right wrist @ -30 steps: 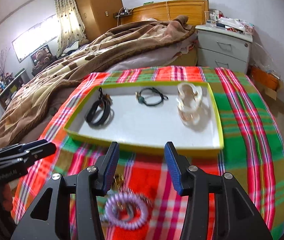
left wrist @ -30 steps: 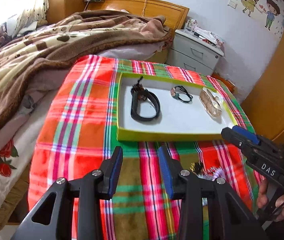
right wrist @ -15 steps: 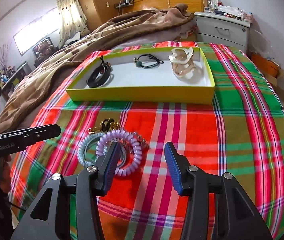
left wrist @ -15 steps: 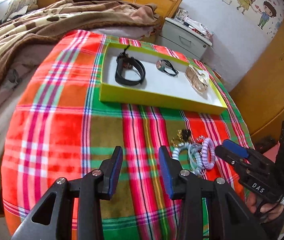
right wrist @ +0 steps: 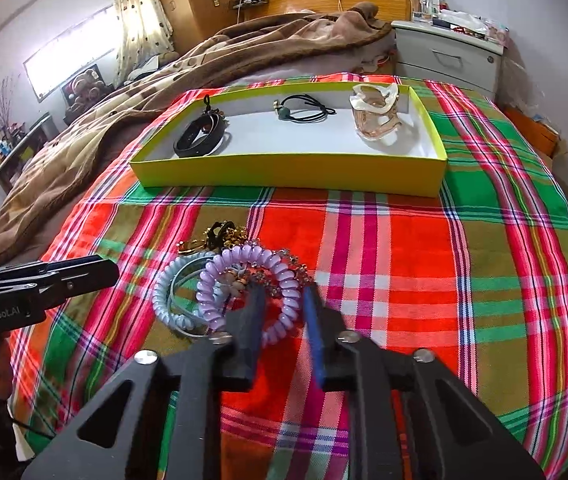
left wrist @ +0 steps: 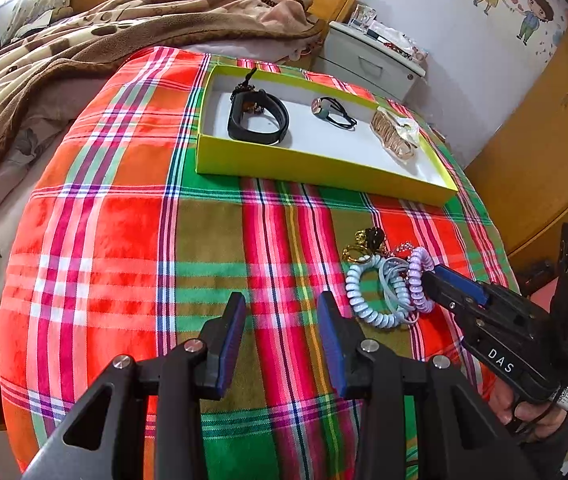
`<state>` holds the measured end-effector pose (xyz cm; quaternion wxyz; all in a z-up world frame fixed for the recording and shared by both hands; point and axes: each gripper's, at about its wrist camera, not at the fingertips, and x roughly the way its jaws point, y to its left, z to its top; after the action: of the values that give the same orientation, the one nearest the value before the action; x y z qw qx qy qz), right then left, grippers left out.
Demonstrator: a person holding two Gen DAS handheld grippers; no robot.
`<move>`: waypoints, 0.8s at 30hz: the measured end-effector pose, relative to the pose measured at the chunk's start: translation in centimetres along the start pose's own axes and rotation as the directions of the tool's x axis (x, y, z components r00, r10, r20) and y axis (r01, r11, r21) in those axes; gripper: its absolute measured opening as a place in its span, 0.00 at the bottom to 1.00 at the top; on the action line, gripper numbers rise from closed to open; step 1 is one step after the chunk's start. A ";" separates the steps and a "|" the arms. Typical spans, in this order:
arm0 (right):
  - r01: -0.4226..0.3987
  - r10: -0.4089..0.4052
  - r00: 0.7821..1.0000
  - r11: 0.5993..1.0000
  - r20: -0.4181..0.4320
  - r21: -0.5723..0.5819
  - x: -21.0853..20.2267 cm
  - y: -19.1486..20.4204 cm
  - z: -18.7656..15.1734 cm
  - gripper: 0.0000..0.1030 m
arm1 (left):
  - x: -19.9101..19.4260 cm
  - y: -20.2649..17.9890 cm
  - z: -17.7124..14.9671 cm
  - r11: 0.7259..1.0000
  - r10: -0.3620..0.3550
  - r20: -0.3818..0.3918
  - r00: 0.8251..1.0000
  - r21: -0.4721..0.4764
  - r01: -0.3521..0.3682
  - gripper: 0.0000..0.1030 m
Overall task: Organize jewelry
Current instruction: 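Move the right gripper back to the lilac spiral hair tie and close on it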
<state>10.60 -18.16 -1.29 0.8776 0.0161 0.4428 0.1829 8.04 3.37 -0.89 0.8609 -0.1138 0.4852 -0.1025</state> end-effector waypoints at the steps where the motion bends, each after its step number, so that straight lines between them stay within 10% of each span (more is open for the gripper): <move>1: -0.002 0.002 1.000 1.000 -0.002 0.000 0.0 0.0 -0.1 0.11 | 0.0 0.0 0.0 1.000 0.000 0.000 1.000 -0.001 0.000 0.38; 24: -0.015 -0.012 0.991 0.979 0.133 0.203 -5.3 -5.8 -2.1 0.10 | 0.7 -5.4 0.8 0.984 -0.051 -0.021 0.998 0.170 0.054 0.38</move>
<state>7.90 -25.60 0.41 0.8989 0.1184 0.3995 0.1356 8.76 -1.87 0.54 0.8605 -0.0518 0.4785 -0.1673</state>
